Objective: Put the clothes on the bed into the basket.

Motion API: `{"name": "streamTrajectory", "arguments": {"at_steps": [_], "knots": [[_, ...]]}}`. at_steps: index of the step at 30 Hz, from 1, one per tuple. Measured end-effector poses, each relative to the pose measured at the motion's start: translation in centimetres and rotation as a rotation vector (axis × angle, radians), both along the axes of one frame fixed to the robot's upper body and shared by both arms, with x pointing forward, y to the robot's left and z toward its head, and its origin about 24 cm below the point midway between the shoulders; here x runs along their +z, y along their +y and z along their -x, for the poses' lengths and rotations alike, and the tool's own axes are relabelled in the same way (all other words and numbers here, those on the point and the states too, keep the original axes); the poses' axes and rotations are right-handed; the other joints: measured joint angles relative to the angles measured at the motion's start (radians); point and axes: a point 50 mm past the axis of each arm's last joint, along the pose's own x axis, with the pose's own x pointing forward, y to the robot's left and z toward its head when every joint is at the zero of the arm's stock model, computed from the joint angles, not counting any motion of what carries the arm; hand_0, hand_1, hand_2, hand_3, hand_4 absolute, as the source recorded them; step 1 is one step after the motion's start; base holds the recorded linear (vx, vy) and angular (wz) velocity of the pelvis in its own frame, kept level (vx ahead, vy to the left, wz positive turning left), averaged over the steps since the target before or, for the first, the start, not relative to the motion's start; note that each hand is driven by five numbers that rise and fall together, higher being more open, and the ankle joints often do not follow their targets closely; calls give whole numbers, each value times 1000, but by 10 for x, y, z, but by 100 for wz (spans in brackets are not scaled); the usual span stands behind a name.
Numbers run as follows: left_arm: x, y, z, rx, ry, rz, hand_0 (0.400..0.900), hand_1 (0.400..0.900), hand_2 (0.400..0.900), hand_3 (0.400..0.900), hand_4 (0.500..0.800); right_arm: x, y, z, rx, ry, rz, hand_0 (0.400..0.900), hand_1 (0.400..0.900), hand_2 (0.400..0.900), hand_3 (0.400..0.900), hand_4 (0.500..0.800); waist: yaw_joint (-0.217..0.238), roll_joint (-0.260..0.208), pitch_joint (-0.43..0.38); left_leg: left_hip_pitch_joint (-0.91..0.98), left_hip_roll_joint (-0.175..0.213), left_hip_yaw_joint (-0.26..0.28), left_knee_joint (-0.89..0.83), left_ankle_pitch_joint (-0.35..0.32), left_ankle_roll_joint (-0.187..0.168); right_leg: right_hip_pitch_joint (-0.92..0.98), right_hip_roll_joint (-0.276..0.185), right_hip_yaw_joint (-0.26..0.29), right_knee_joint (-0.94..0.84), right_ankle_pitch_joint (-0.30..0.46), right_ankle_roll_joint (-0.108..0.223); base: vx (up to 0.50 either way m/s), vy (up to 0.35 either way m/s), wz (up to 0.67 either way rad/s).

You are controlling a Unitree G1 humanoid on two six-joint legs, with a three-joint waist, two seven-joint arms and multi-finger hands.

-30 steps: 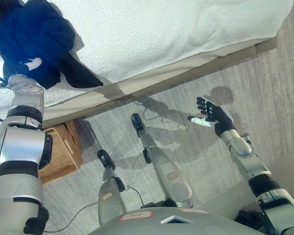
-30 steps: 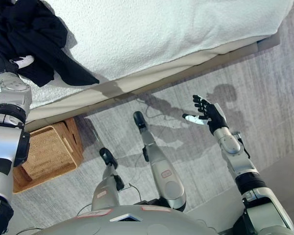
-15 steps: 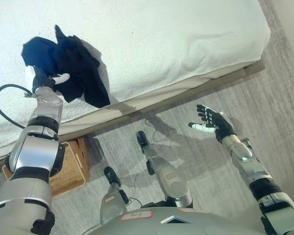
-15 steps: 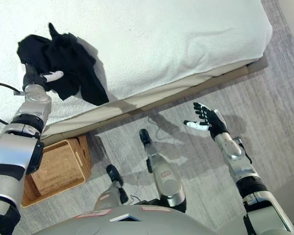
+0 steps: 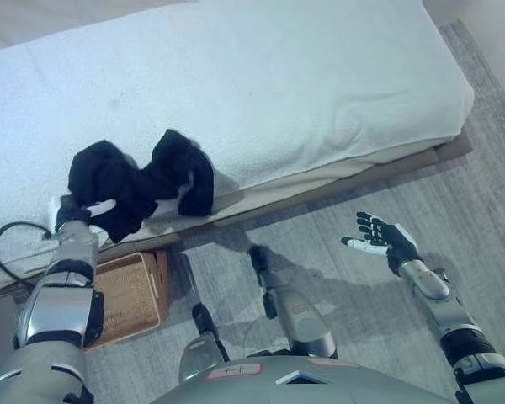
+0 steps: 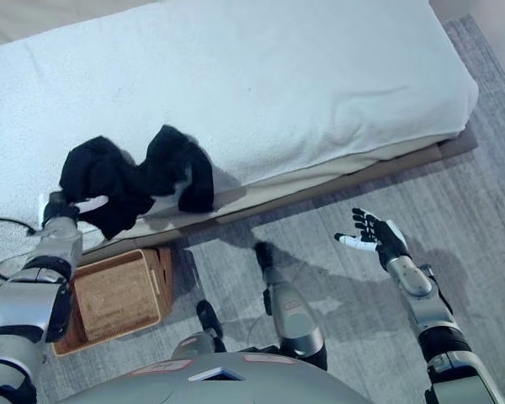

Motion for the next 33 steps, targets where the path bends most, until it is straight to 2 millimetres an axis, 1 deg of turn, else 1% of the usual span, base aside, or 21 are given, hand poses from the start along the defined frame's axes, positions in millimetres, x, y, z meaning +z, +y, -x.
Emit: {"name": "streamTrajectory", "arguments": {"at_steps": [3,5,7,9,13,15,18,23,26,29,30,31,33], "knots": [[-3,22,26,52,48,-30,400,400,400,400,500,-2,-2,4,8,19,14,900,900,900,900,800,14,-9,-7,12,2,-11,0,0,0,25,-2,-9,-11,0,0,-22,-11,10],[-1,37,43,79,83,-68,400,400,400,400,500,-4,-5,8,0,34,14,900,900,900,900,800,33,-21,-15,16,5,-14,0,0,0,34,-1,-18,-13,0,0,-8,4,2],[2,54,63,144,106,-82,400,400,400,400,500,-5,-7,12,-5,42,16,900,900,900,900,800,33,-33,-22,18,8,-23,0,0,0,42,-1,-28,-16,0,0,0,0,0],[4,67,82,184,150,-112,400,400,400,400,500,-5,-10,14,-17,45,22,900,900,900,900,800,49,-44,-30,24,8,-24,0,0,0,48,0,-29,-16,0,0,0,0,0],[2,84,121,240,248,-159,400,400,400,400,500,-4,-12,17,-15,49,29,900,900,900,900,800,59,-60,-40,45,9,-25,0,-2,-2,71,0,-31,-19,-1,0,0,0,0],[-2,88,141,283,290,-152,400,400,400,400,500,-5,-12,17,-11,54,26,900,900,900,900,800,71,-67,-44,48,9,-27,0,-3,-3,77,-1,-31,-21,-2,-1,32,19,2],[-7,91,161,340,312,-124,400,400,400,400,500,-7,-12,21,-3,71,24,900,900,900,900,800,82,-74,-49,52,11,-31,0,-4,-4,85,0,-32,-23,-3,-1,3,19,4],[-18,91,200,408,407,-85,400,400,400,400,500,-9,-12,24,7,85,31,900,900,900,900,800,96,-81,-54,56,11,-34,0,-5,-4,90,0,-35,-25,-3,-1,-1,10,2],[-21,90,208,437,426,-60,400,400,400,400,500,-10,-13,27,6,93,33,900,900,900,900,800,107,-84,-55,57,12,-34,0,-5,-4,91,0,-35,-25,-3,-1,0,0,0],[-22,90,209,435,430,-53,400,400,400,400,500,-9,-13,26,9,92,32,900,900,900,900,800,111,-86,-57,60,13,-39,0,-5,-4,98,0,-39,-25,-3,-1,1,4,4],[-22,89,209,434,432,-51,584,584,584,584,611,-9,-13,25,12,92,30,900,900,900,900,800,110,-87,-58,63,13,-40,0,-5,-4,102,0,-40,-26,-3,-1,0,0,0],[-22,89,209,431,434,-52,900,900,900,900,800,-9,-13,25,17,93,28,900,900,900,900,800,110,-88,-58,65,13,-41,0,-6,-2,104,0,-41,-26,-3,-1,4,10,-3],[-22,89,207,428,431,-51,900,900,900,900,800,-9,-13,25,19,93,27,900,900,900,900,800,109,-93,-62,65,13,-41,0,-6,-2,104,0,-40,-27,-3,-1,14,15,-5]]}}
